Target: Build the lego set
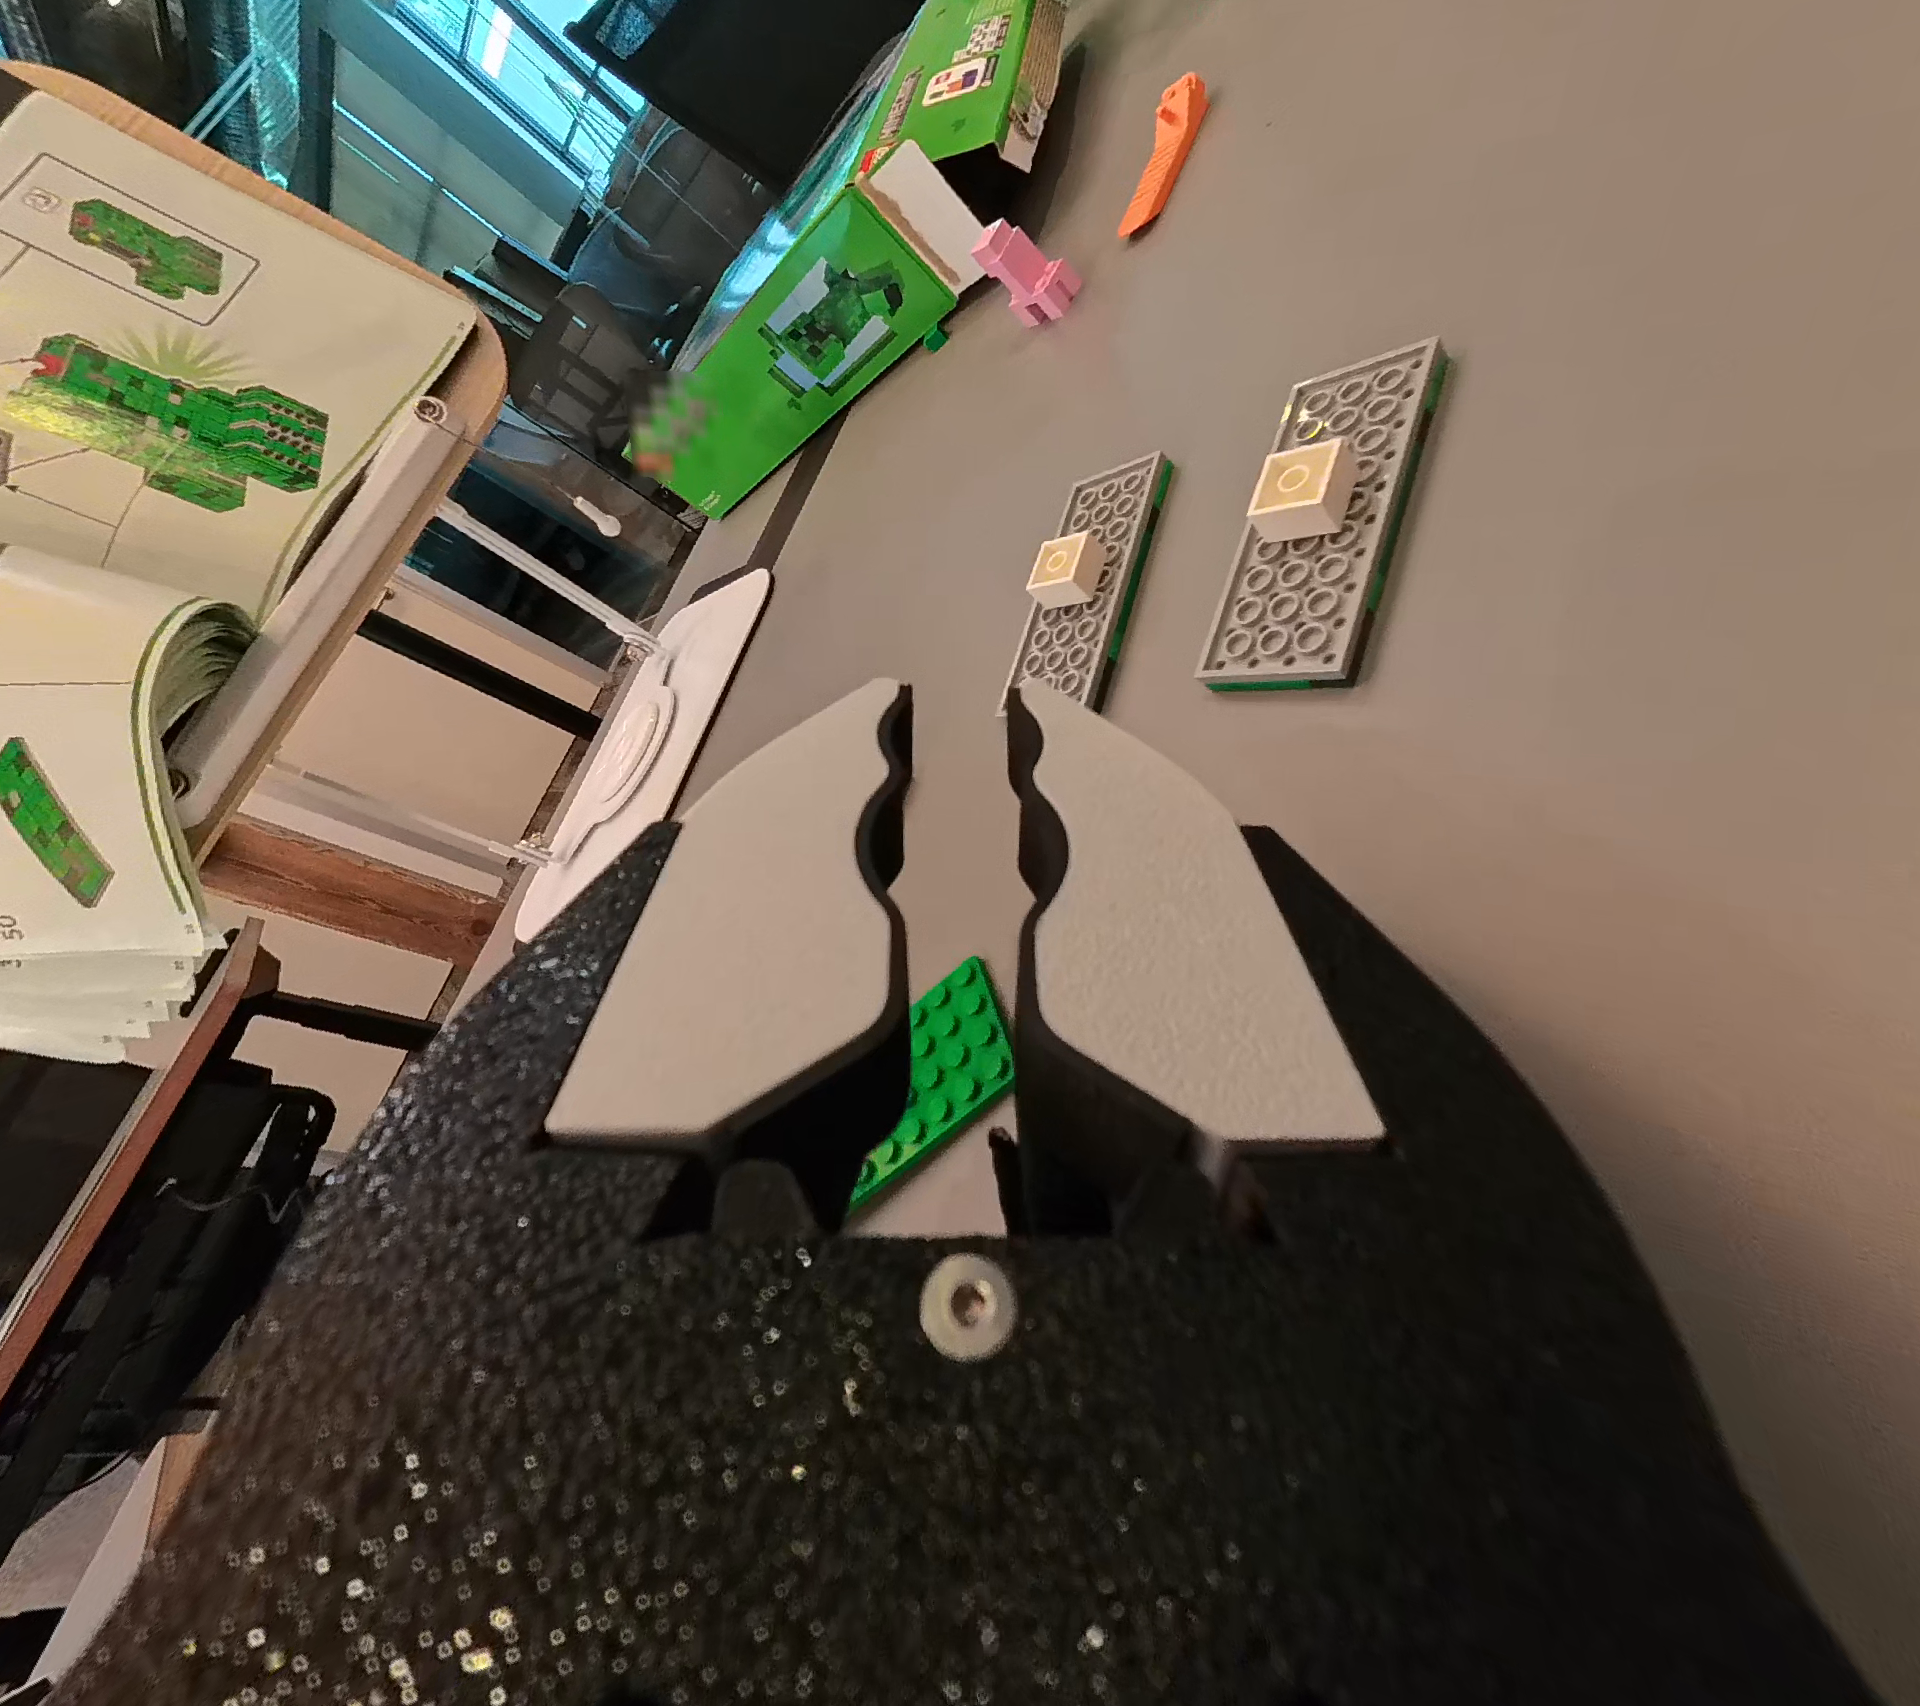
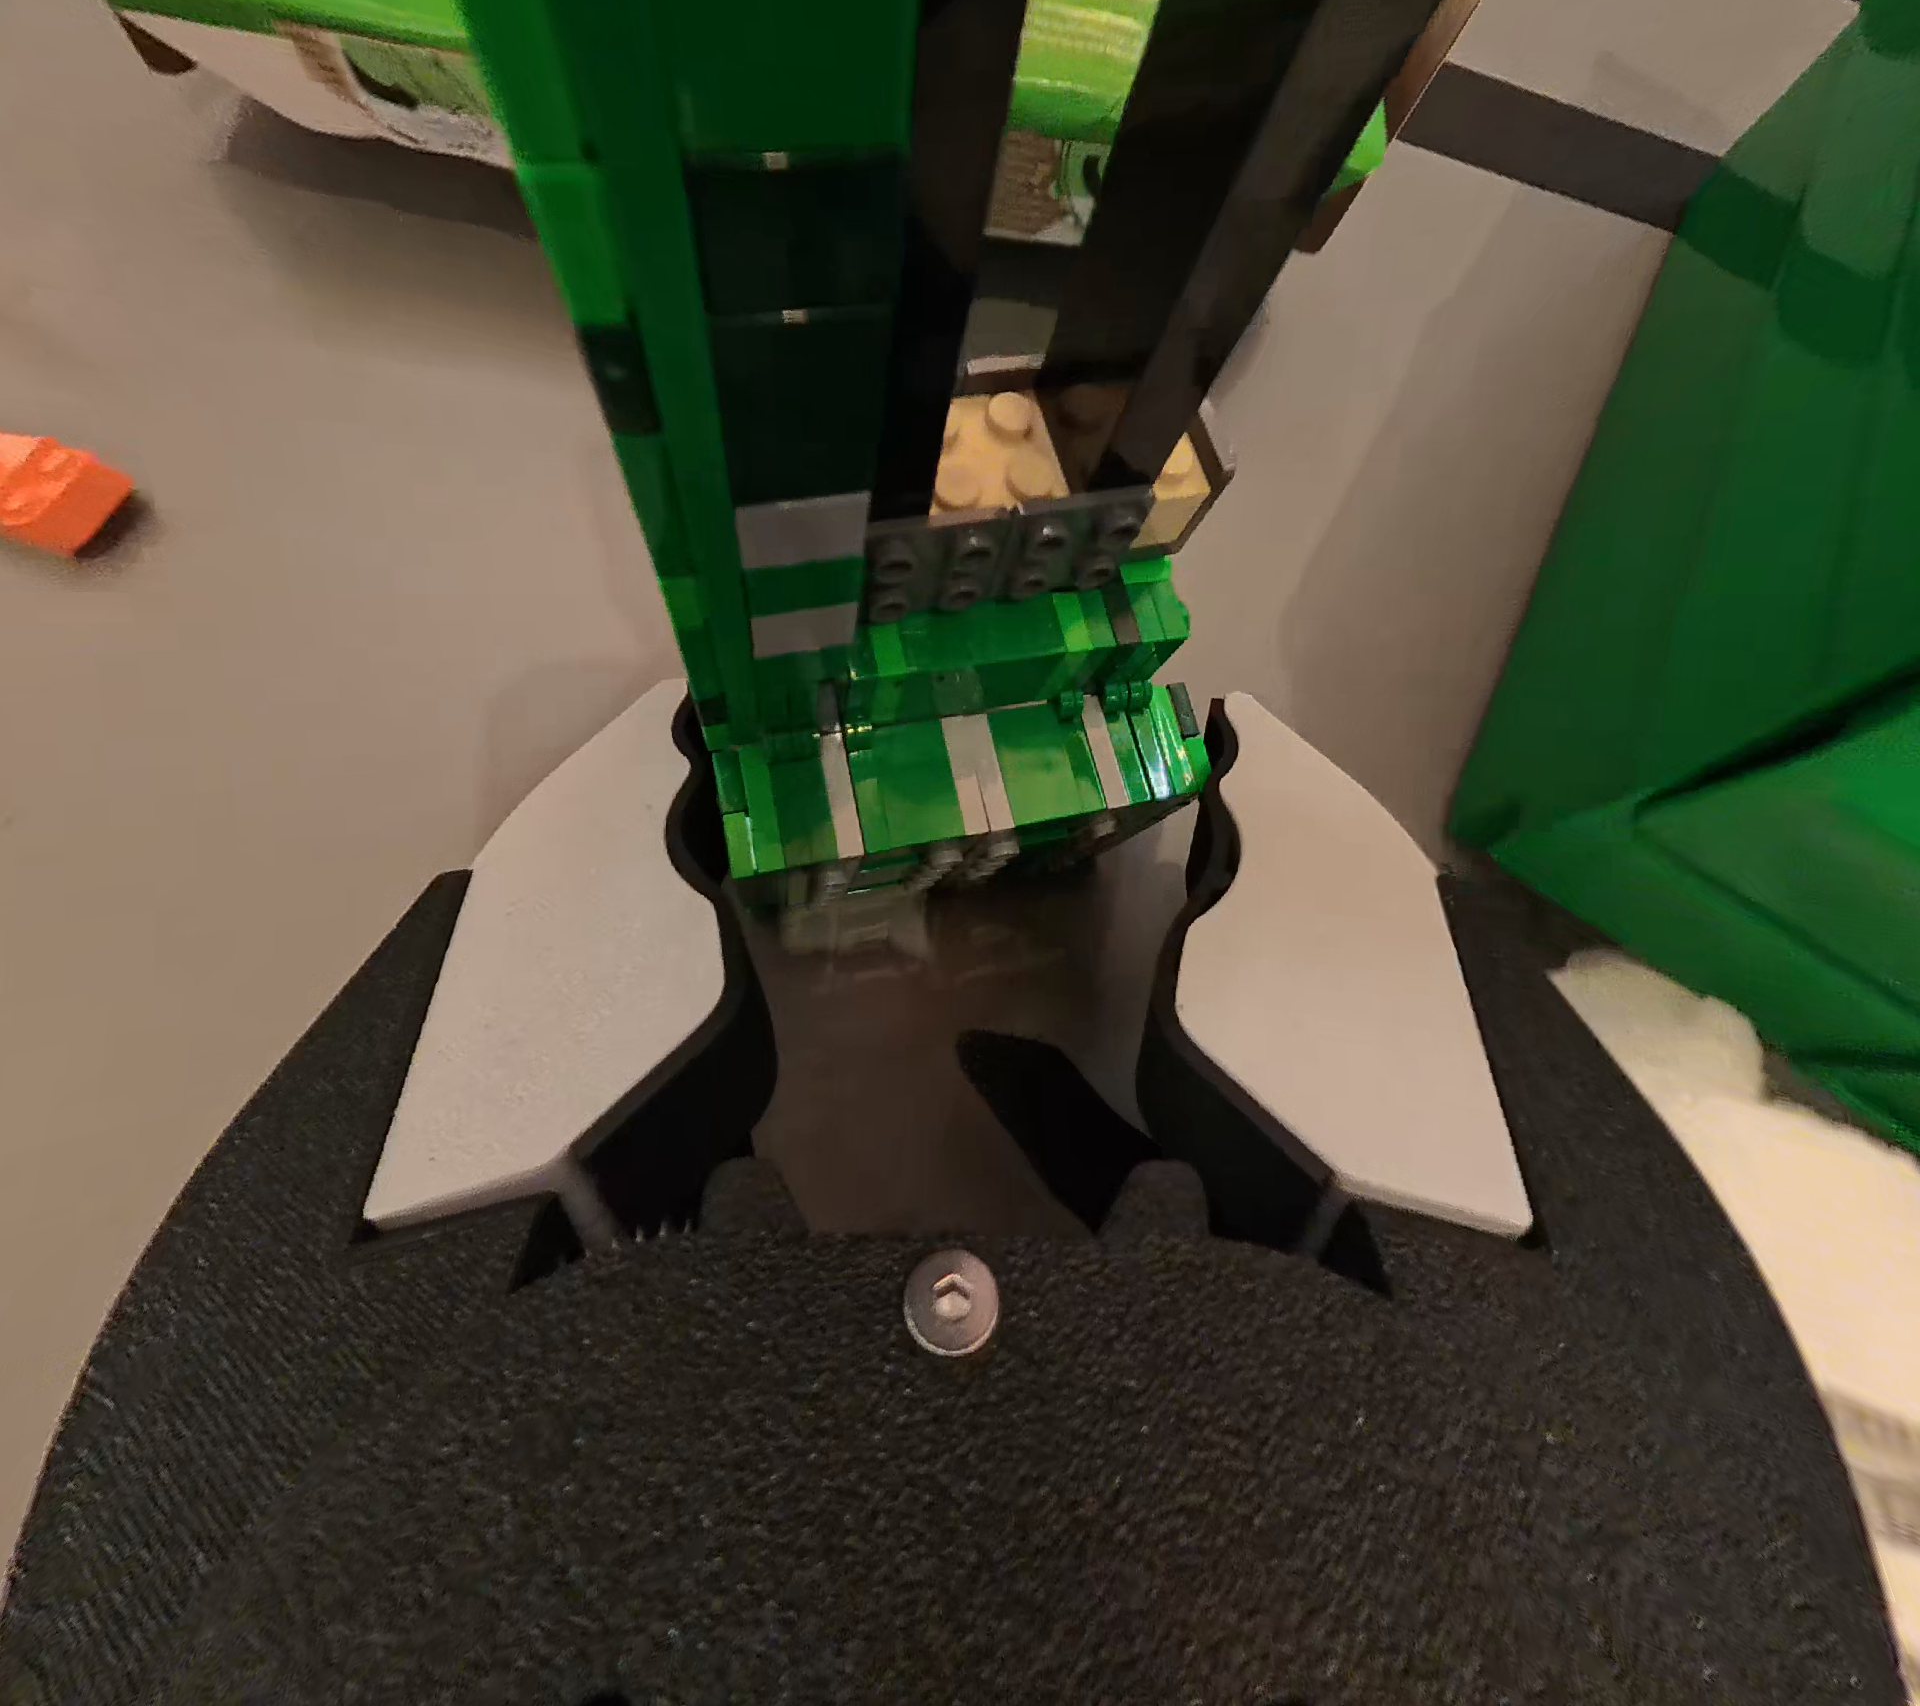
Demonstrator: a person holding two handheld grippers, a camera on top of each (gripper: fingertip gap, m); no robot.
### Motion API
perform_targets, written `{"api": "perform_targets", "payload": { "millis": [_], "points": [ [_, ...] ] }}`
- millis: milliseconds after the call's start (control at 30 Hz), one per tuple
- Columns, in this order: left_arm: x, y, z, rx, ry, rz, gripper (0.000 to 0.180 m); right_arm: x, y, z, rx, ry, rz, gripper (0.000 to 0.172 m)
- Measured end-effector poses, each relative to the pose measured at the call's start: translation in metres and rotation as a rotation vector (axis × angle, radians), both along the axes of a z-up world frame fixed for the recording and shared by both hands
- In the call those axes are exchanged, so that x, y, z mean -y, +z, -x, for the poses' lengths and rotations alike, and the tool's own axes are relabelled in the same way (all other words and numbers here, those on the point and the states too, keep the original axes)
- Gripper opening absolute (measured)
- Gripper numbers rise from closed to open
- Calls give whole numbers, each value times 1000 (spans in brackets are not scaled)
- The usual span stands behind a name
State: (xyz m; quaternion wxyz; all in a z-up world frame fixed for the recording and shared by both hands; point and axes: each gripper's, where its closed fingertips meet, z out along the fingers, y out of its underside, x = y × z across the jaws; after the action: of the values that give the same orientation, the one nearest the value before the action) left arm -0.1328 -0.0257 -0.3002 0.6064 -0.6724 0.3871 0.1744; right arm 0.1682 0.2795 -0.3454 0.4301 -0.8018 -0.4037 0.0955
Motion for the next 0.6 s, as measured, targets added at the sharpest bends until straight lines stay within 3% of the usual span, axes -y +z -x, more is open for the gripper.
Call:
{"api": "perform_targets", "payload": {
  "millis": [300,600],
  "points": [
    [0,6,3,24,13,-30,16,72,2,12,-8,-107,5,87],
    [3,17,4,103,-6,-67,15,154,5,66,-70,-194,39,85]
  ]
}}
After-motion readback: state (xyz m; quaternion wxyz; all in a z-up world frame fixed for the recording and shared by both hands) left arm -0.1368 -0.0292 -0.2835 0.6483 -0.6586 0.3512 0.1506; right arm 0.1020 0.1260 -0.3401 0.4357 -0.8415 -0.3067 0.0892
